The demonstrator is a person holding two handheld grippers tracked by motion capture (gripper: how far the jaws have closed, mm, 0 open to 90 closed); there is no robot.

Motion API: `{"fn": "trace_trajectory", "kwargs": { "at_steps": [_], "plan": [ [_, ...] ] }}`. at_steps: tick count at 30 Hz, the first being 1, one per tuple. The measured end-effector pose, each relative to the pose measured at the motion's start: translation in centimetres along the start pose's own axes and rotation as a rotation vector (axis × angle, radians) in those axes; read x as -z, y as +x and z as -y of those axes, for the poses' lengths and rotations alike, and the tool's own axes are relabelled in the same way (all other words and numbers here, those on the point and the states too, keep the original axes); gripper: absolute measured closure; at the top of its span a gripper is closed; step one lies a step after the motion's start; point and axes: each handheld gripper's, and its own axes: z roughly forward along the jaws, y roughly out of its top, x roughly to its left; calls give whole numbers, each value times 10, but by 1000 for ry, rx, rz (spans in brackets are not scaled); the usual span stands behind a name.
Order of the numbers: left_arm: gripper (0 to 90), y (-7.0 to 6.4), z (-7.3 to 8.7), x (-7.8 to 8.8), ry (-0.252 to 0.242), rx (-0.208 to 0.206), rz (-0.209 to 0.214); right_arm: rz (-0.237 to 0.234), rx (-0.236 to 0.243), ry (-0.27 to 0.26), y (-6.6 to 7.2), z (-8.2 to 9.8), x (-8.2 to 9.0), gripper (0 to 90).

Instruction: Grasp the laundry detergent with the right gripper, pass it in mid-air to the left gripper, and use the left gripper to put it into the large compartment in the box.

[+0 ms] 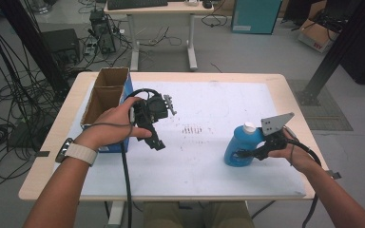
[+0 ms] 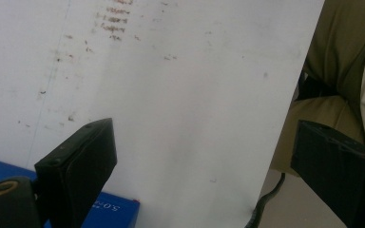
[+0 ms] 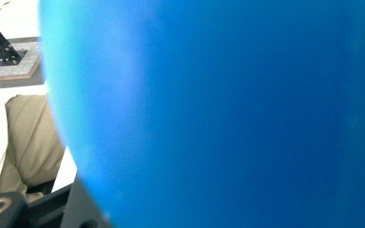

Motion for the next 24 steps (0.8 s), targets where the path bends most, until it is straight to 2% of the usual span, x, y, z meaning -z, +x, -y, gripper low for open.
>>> {"fn": "trace_trajectory", "kwargs": {
  "at_steps": [24],
  "plan": [
    [85, 0, 0, 0, -2, -1, 1, -4, 5, 5, -1, -1, -1, 442]
  ]
}}
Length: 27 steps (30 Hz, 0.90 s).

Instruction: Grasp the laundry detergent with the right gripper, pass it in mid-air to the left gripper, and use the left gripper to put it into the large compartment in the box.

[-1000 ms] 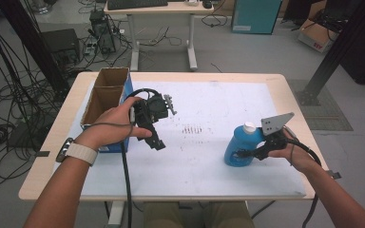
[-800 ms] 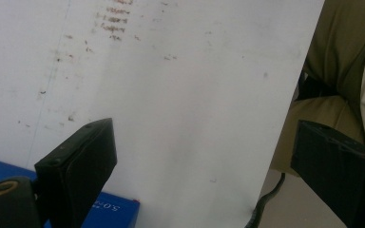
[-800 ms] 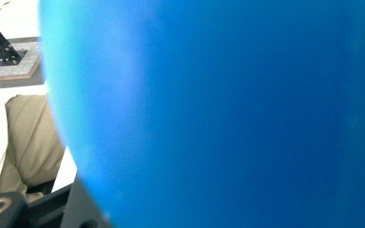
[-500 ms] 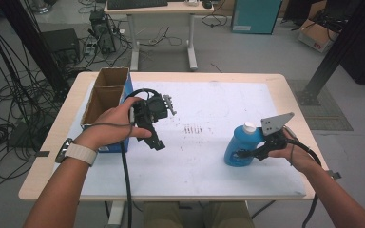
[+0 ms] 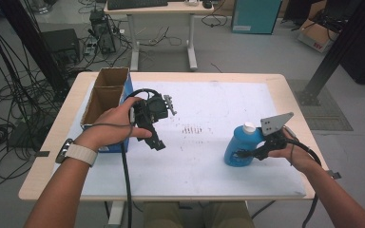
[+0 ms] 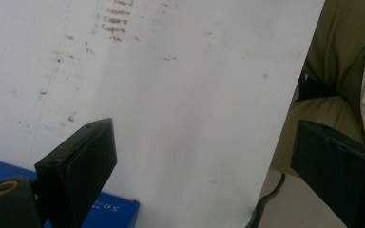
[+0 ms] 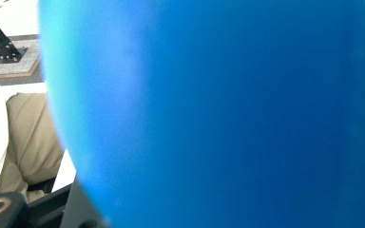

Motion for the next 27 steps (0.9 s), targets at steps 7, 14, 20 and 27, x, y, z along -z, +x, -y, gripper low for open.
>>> {"fn": "trace_trajectory", "kwargs": {
  "at_steps": [7, 14, 20, 27],
  "plan": [
    [85, 1, 1, 0, -1, 4, -5, -4, 0, 1, 0, 0, 0, 441],
    [85, 1, 1, 0, -1, 3, -5, -4, 0, 6, 0, -1, 0, 441],
    [85, 1, 1, 0, -2, 2, -6, -5, 0, 9, -1, -1, 0, 441],
    [85, 1, 1, -1, -6, 7, -7, -7, 0, 8, -1, -1, 0, 440]
  ]
}}
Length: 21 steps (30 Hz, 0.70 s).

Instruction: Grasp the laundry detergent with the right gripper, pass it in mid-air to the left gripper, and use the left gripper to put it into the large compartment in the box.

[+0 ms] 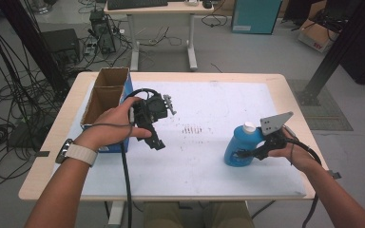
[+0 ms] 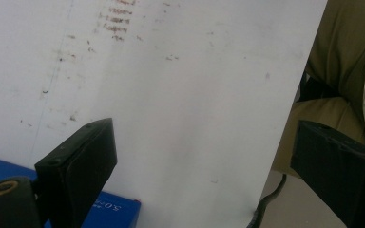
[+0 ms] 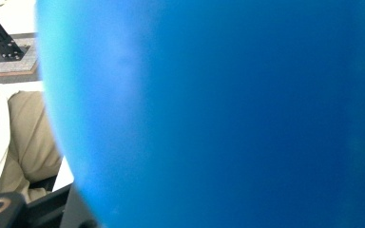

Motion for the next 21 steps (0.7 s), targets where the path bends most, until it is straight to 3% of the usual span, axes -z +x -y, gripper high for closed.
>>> {"fn": "trace_trajectory", "kwargs": {
  "at_steps": [21],
  "plan": [
    [86, 0, -1, 0, 5, 0, 4, -3, -3, -1, 0, 0, 0, 440]
  ]
}}
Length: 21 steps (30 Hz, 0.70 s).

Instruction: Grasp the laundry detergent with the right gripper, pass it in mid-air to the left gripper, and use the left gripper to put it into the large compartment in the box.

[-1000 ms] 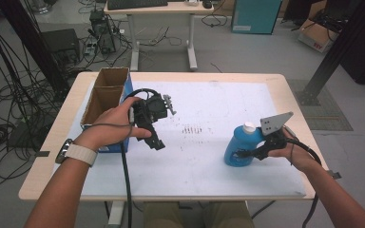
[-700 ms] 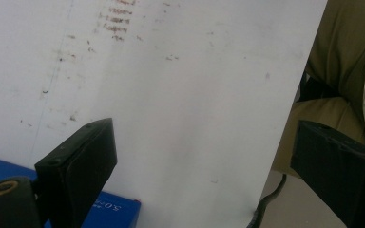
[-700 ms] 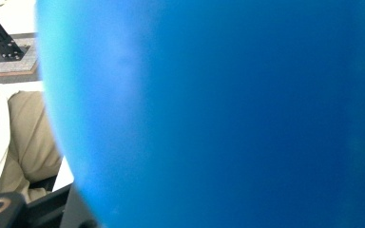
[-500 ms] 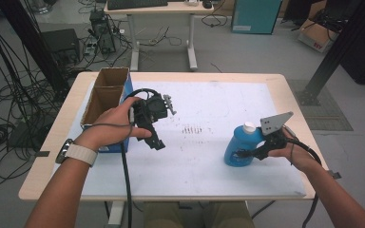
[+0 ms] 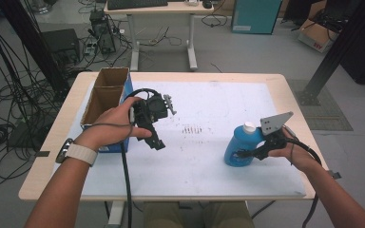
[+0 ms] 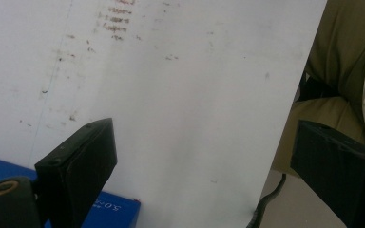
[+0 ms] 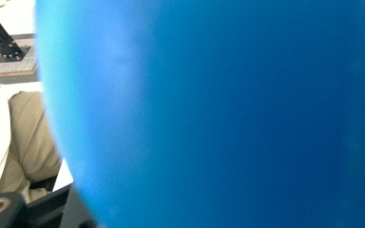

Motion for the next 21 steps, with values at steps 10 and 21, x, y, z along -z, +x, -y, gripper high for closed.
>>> {"fn": "trace_trajectory", "kwargs": {
  "at_steps": [10, 21],
  "plan": [
    [86, 0, 0, 0, 1, -1, 0, 0, 0, 0, 0, 0, 0, 440],
    [85, 0, 1, 0, 3, -1, 0, 0, 2, 1, 0, 0, 0, 439]
  ]
}}
